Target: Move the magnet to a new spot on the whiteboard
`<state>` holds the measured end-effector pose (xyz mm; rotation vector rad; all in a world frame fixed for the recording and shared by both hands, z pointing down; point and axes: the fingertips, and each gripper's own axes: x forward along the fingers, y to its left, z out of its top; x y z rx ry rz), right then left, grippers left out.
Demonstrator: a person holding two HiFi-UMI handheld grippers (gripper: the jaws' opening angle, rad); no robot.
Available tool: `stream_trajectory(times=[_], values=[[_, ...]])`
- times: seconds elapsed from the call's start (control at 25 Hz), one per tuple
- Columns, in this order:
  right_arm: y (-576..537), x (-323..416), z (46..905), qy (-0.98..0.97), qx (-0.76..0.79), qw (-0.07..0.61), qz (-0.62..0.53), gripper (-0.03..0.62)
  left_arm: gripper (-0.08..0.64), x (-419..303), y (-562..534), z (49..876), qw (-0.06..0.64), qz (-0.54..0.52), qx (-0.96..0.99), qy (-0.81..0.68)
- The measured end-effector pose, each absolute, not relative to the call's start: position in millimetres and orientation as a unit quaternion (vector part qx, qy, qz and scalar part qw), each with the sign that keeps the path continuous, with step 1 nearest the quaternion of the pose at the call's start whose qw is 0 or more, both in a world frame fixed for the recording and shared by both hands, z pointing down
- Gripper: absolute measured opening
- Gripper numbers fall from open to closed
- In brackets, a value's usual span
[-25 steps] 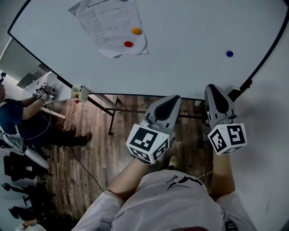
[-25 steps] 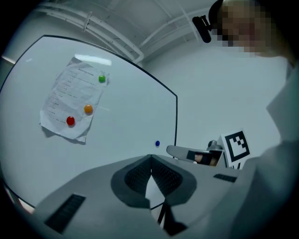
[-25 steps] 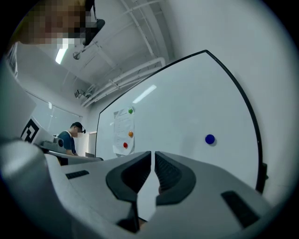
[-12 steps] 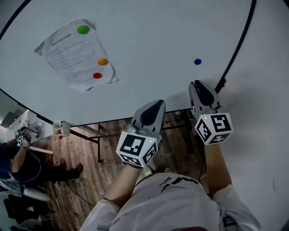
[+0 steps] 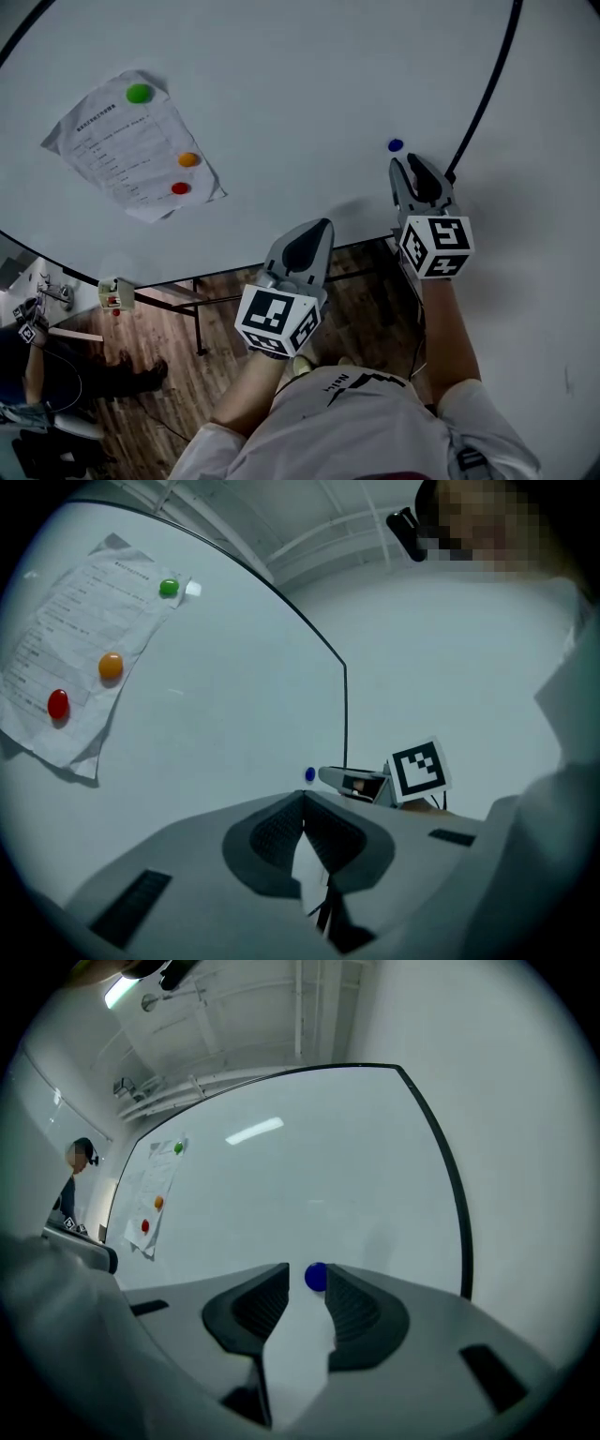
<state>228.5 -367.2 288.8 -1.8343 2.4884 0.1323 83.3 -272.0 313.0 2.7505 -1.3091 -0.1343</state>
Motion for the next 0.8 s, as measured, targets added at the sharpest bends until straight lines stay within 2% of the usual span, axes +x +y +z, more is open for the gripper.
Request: stream_trajectory(times=[0.8], values=[[-403.0,229.3,299.8,0.789,-0.612,-0.011,0.055,0.13,0.011,82.9,-288.8,317.1,0.047,-0.039,0.902,-0.427]])
